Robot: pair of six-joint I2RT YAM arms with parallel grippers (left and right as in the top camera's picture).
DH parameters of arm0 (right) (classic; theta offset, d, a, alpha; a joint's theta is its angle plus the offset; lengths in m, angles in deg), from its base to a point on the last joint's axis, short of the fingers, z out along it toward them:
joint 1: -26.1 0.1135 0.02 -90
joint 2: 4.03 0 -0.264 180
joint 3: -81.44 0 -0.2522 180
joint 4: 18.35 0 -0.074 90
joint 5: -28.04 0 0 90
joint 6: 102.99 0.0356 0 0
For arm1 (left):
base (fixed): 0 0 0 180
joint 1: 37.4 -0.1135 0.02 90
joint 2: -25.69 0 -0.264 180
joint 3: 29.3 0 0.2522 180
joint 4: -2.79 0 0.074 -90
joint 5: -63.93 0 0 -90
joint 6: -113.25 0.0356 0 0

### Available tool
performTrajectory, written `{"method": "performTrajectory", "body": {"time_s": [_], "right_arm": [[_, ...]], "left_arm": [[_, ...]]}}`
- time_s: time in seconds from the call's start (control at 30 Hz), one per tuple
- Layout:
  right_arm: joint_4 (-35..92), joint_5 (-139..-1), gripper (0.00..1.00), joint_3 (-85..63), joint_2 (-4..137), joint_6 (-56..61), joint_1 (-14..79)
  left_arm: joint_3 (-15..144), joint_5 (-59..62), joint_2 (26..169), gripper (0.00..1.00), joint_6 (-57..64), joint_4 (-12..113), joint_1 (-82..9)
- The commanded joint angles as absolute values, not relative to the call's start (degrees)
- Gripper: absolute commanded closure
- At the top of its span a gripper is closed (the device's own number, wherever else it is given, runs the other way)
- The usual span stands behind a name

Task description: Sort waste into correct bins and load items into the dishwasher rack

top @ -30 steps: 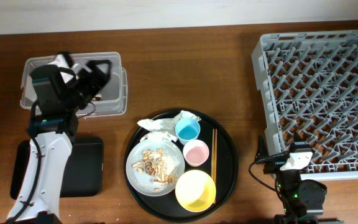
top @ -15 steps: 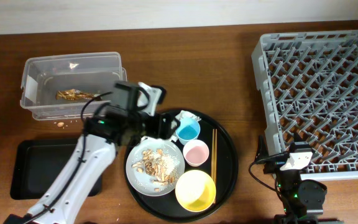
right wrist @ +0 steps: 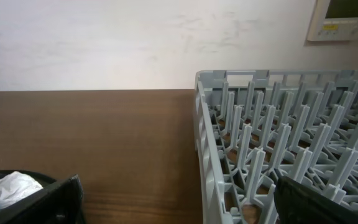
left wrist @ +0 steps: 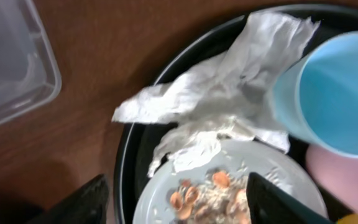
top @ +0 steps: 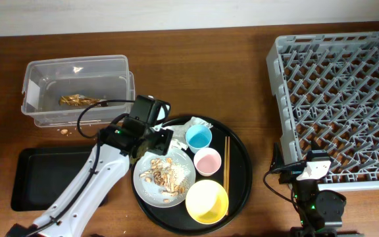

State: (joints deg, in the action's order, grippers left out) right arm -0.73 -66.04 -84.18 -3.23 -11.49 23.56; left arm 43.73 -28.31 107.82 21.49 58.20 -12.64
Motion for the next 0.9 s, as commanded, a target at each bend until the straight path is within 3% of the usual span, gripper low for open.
{"method": "performTrajectory", "body": {"time_s": [0.0, 0.23, 0.87], "right_arm": [[-0.44, -65.8, 0.01, -84.48, -3.67, -11.28, 23.45], [-0.44, -65.8, 0.01, -84.48, -3.67, -11.28, 23.45], [-0.44, -65.8, 0.01, -84.48, -3.67, -11.28, 23.45]], "left_arm": [[44.1, -23.26, 111.49, 0.3, 29.2, 59.73, -12.8], [44.08, -23.48, 117.94, 0.18, 35.96, 58.55, -12.82], [44.08, -24.37, 124.28, 0.19, 38.34, 49.59, -12.88]]}}
